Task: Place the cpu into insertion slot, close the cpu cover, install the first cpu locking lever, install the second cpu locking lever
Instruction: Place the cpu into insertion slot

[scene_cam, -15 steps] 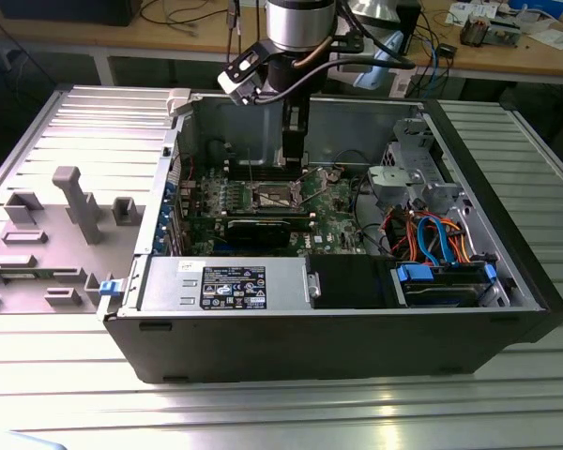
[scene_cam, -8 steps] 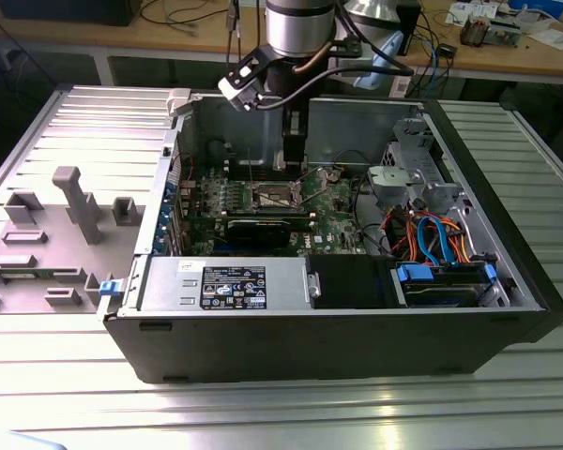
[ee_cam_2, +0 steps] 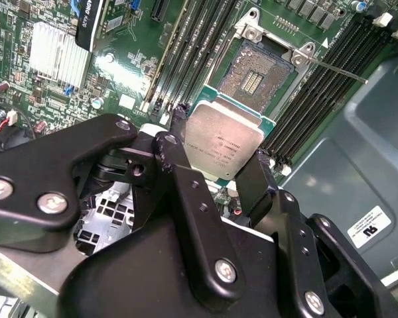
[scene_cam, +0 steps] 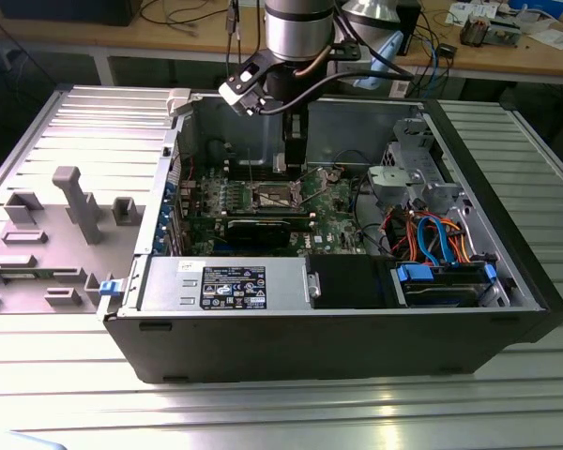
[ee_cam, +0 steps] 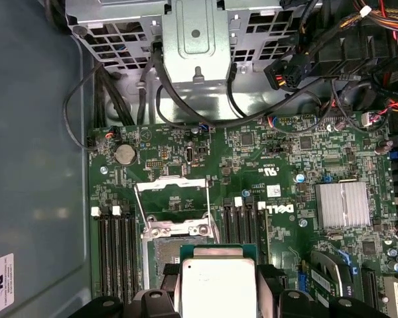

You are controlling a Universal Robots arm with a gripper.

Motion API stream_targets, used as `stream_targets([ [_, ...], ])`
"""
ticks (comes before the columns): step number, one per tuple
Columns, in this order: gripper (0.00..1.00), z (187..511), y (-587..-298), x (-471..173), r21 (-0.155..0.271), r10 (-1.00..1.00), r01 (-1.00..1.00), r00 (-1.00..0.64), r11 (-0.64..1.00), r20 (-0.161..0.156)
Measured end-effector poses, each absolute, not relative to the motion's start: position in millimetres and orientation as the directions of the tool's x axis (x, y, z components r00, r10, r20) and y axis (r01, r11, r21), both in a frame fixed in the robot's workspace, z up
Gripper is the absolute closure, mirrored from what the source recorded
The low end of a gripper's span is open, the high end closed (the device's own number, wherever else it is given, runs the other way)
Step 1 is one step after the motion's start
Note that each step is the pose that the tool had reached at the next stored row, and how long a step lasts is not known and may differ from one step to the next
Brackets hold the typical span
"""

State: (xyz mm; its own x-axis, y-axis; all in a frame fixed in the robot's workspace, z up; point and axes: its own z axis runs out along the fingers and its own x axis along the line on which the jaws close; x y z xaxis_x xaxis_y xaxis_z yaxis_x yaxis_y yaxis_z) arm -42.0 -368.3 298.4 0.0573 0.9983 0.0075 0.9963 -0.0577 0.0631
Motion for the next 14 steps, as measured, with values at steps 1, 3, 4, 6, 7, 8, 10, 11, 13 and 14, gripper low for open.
stream_targets([
  [1,0.46,298.3,-368.3,-42.0,0.063,0.998,0.996,0.057,-0.058,0.007],
  [3,0.46,298.3,-368.3,-42.0,0.063,0.998,0.996,0.057,-0.058,0.007],
  [4,0.46,298.2,-368.3,-42.0,0.063,0.998,0.996,0.057,-0.058,0.007],
  [6,0.46,298.2,-368.3,-42.0,0.063,0.998,0.996,0.057,-0.058,0.007],
  [7,0.46,298.2,-368.3,-42.0,0.063,0.998,0.996,0.057,-0.058,0.007],
  [8,0.46,298.1,-368.3,-42.0,0.063,0.998,0.996,0.057,-0.058,0.007],
  [10,0.46,298.1,-368.3,-42.0,0.063,0.998,0.996,0.057,-0.058,0.007],
  [11,0.46,298.1,-368.3,-42.0,0.063,0.998,0.996,0.057,-0.058,0.007],
  [13,0.46,297.6,-368.2,-41.9,0.064,0.998,0.996,0.057,-0.058,0.007],
  [14,0.46,296.5,-368.3,-42.0,0.065,0.998,0.996,0.056,-0.057,0.007],
])
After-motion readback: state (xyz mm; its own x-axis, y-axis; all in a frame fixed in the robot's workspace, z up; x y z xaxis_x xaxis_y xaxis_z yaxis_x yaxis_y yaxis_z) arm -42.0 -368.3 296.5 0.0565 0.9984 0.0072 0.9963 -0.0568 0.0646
